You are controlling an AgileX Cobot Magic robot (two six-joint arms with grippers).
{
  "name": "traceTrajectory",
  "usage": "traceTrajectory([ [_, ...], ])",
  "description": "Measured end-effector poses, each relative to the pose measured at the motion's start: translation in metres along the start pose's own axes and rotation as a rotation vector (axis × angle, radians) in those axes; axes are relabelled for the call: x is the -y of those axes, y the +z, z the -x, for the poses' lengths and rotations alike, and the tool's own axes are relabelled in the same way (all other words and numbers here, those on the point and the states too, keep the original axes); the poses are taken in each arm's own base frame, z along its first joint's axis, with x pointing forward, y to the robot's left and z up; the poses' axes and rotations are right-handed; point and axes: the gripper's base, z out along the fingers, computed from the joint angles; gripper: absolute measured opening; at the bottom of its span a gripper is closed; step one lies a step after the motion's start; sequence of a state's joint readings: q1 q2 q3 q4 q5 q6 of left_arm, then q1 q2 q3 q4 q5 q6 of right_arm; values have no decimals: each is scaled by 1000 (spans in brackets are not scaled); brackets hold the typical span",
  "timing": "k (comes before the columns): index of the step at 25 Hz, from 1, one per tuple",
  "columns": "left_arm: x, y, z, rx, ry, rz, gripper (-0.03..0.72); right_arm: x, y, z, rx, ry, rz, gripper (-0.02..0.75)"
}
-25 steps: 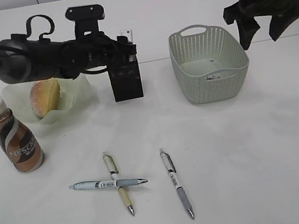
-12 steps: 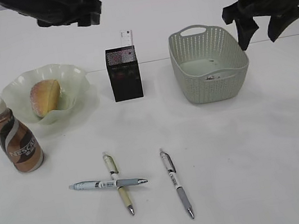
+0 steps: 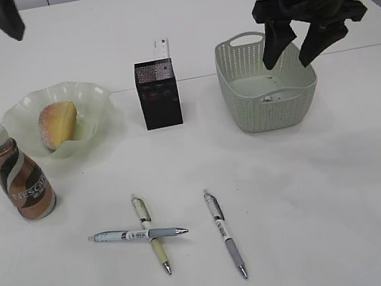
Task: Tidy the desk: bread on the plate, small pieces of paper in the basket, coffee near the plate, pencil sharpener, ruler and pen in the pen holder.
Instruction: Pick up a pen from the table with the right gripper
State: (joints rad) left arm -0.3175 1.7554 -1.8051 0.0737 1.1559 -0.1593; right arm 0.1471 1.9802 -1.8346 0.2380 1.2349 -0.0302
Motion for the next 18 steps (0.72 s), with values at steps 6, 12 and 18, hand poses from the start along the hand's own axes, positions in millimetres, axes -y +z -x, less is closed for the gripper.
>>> traceTrajectory([
  [6,-22,-33,-3,6,-26,70,508,-35,4,-5,-12,-123,33,471],
  [12,-25,-66,-8,70,-31,66,508,-106,14,-24,-41,-433,93,471],
  [18,-24,-93,-14,122,-44,30,496,-163,20,-49,-57,-786,123,471],
])
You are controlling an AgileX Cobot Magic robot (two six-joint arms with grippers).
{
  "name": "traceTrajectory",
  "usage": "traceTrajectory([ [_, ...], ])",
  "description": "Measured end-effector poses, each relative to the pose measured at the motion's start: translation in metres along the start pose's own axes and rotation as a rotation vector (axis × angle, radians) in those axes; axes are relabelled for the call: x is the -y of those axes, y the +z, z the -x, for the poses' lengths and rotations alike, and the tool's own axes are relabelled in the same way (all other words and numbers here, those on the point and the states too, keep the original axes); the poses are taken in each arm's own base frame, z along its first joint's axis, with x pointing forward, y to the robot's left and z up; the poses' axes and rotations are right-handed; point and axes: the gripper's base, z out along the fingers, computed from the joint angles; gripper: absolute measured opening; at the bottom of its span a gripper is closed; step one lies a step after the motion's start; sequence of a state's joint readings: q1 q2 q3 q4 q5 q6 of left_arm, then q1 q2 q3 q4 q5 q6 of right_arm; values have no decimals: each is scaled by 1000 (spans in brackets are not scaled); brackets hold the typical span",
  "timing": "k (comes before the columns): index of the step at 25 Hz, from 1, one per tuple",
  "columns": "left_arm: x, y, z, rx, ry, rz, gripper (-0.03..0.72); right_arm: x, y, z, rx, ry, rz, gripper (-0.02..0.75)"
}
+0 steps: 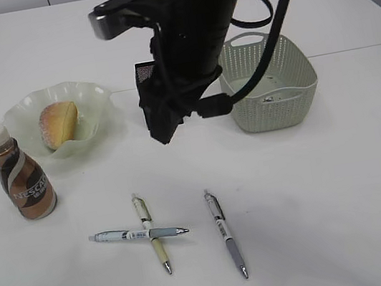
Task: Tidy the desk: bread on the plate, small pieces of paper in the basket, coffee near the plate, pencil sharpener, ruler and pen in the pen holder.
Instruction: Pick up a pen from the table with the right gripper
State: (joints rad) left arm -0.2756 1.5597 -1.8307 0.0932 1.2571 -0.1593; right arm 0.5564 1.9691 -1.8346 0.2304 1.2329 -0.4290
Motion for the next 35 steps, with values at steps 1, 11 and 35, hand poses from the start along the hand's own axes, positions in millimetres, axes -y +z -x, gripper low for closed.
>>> traceTrajectory([
  [1,0,-3,0,6,-2,-5,496,-7,4,2,-5,-42,7,471],
  [11,-2,-27,-4,56,-9,-21,487,-34,90,16,-153,-278,39,471],
  [35,-2,-27,-4,56,-8,-17,476,-54,160,32,-194,-382,88,471],
])
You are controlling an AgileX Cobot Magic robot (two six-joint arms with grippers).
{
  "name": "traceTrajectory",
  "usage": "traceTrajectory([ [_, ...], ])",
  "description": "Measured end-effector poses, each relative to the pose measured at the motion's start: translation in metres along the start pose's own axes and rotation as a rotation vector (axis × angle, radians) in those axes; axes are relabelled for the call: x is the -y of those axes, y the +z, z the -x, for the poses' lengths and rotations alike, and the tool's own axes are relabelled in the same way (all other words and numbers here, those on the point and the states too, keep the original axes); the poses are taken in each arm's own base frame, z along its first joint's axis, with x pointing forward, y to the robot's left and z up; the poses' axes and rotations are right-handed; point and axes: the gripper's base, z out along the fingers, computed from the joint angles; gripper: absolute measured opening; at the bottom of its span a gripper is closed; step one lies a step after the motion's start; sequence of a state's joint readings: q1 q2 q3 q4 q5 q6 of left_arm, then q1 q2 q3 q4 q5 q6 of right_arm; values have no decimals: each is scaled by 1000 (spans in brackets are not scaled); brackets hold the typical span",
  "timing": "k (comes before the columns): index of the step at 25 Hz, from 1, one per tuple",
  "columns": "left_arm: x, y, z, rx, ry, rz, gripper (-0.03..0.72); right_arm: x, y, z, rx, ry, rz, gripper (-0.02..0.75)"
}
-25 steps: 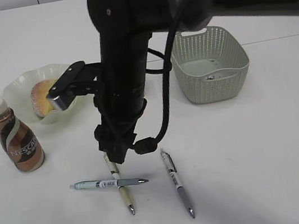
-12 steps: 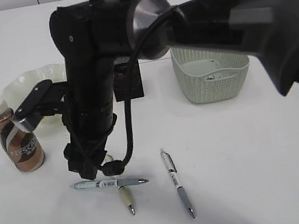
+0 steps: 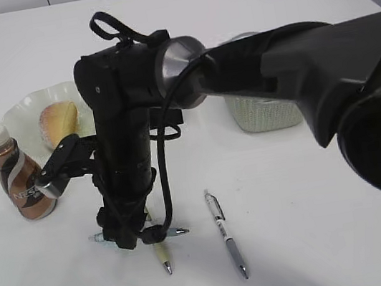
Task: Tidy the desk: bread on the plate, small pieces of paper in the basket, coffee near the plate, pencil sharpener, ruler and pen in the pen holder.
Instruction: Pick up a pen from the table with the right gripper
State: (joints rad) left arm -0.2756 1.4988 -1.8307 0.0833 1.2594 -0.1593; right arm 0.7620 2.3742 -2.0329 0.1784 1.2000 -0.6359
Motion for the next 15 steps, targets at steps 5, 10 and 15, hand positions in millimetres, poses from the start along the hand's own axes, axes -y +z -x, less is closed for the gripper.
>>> traceTrajectory([
  [5,-1,0,0,1,3,9,476,2,8,1,4,-3,-5,471],
  [10,-1,0,0,2,4,11,469,3,8,2,24,-18,-20,471],
  [15,-1,0,0,2,4,13,466,4,9,2,25,-31,-19,471],
])
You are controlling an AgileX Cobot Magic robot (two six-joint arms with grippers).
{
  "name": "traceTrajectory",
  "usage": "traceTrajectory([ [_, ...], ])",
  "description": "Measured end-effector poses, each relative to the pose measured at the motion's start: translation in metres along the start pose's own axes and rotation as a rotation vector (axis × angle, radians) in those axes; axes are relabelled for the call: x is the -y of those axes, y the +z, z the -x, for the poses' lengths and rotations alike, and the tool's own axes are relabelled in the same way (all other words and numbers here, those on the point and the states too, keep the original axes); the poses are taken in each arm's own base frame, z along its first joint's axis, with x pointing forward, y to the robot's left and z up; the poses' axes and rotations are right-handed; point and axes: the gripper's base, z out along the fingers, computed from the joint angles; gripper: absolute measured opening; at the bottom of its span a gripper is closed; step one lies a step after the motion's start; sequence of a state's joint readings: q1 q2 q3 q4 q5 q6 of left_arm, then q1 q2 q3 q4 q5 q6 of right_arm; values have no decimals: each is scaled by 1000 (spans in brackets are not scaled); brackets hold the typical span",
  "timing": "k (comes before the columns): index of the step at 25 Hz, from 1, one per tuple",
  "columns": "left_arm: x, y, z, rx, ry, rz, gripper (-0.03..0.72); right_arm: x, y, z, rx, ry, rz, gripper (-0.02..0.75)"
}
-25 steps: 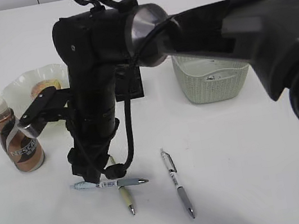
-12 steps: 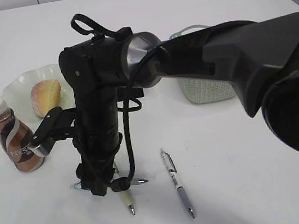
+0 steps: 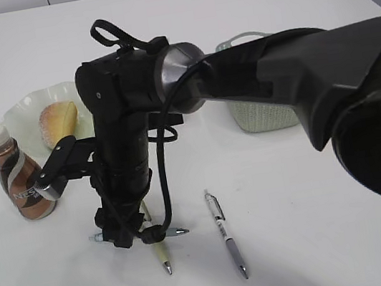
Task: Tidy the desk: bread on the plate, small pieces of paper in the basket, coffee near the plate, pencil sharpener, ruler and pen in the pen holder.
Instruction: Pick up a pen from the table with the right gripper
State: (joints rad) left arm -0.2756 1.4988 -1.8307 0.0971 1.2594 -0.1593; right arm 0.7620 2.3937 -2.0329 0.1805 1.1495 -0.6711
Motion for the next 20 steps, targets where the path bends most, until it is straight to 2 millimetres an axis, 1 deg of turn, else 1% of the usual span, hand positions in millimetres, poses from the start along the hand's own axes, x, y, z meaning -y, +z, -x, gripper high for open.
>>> traceTrajectory([
  [8,0,0,0,0,0,0,457,0,2,0,-1,-10,1,470],
  [15,0,0,0,0,1,2,449,1,17,-3,-26,-7,17,471],
  [20,0,0,0,1,2,5,442,2,23,-4,-35,-6,21,471],
])
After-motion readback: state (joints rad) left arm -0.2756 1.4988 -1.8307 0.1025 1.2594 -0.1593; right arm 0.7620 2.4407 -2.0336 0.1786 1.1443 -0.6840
